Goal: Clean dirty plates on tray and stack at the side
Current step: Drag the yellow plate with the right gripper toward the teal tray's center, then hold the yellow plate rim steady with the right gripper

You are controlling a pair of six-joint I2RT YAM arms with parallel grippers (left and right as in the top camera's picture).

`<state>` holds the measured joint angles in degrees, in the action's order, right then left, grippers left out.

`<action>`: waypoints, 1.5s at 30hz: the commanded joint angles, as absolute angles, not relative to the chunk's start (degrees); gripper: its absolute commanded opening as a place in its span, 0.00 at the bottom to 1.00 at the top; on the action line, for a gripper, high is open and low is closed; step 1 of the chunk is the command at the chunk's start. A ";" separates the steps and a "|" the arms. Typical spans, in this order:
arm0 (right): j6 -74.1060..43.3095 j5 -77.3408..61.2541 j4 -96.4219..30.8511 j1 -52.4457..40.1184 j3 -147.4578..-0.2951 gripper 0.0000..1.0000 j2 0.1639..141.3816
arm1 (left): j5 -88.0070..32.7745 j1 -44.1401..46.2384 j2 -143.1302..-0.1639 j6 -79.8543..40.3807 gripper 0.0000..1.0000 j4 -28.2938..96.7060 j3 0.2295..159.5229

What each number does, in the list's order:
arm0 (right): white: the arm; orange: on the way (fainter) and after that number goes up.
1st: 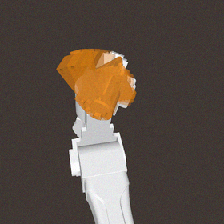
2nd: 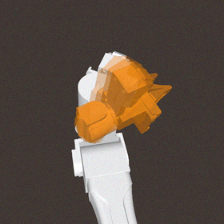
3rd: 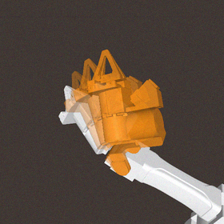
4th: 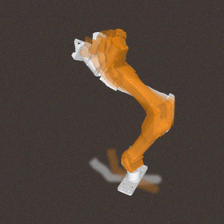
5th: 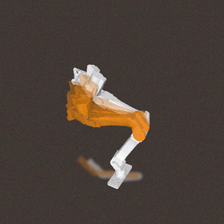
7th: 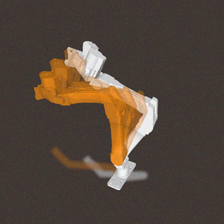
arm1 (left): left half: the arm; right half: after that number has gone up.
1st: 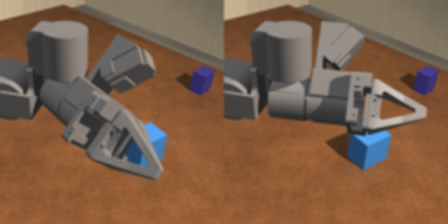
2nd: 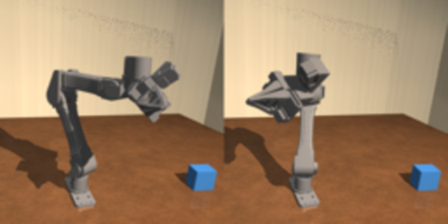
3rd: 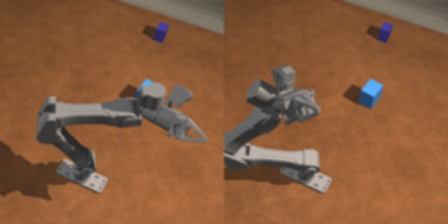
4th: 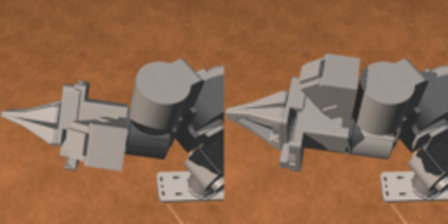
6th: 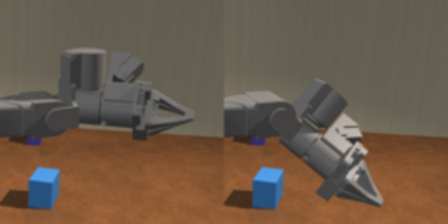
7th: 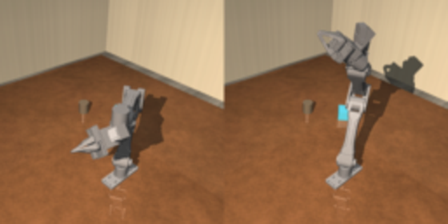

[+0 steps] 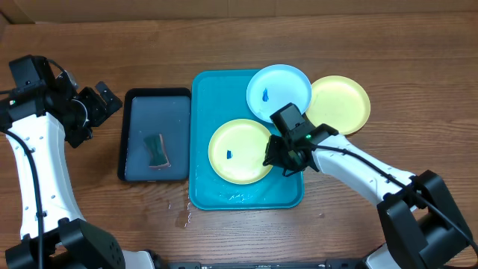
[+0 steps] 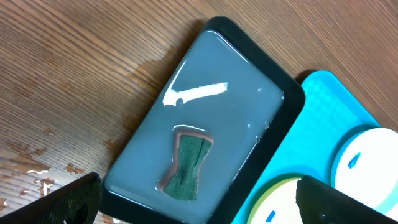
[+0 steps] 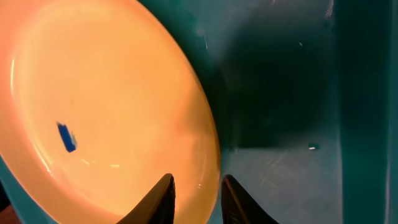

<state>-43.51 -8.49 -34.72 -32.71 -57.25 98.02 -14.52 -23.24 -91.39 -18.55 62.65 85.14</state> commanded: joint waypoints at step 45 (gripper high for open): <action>-52.53 -6.02 -30.48 -32.95 -53.63 0.08 98.19 | -14.41 -23.22 -91.02 -19.33 1.00 62.76 85.97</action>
<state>-51.44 -6.83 -31.05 -32.77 -54.17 98.02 -14.50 -23.24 -91.39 -18.55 62.65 85.14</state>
